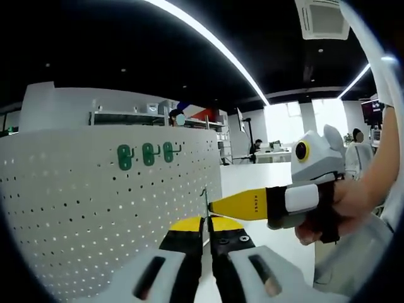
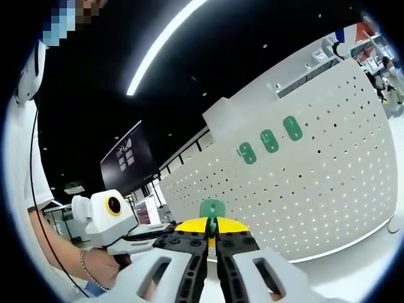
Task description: Insert the hook assembly into the mounting plate slot until the hook locks in place.
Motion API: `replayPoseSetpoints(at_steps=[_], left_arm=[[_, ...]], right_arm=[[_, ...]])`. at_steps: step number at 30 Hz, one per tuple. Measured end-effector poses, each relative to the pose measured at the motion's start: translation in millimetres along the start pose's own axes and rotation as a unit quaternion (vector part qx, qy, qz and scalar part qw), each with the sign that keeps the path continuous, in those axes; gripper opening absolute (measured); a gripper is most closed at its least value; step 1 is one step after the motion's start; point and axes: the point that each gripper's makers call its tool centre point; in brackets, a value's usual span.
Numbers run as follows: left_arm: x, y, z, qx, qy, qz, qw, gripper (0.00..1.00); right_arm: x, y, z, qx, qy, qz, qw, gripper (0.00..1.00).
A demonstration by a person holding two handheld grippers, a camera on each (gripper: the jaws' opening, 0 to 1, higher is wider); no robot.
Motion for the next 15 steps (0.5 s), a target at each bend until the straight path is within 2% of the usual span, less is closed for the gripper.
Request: replayPoseSetpoints(at_steps=[12,15], left_arm=[[0.2,1.7,2.4,0.006,0.007,-0.005,0.9999,0.04],[-0.3,-0.6,5.4,0.019,0.011,0.001,0.9998,0.09]], right_arm=[[-1.6,1.7,2.0,0.013,0.01,-0.004,0.9999,0.0],[-1.5,1.7,2.7,0.012,0.012,-0.004,0.9998,0.0]])
Point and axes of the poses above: the point that each gripper's makers call its tool centre point, and the gripper's own axes: x roughly backward along the fingers, y roughly to its left, z roughly out of its underside, and after that the axes turned 10 degrees about x, right-handed
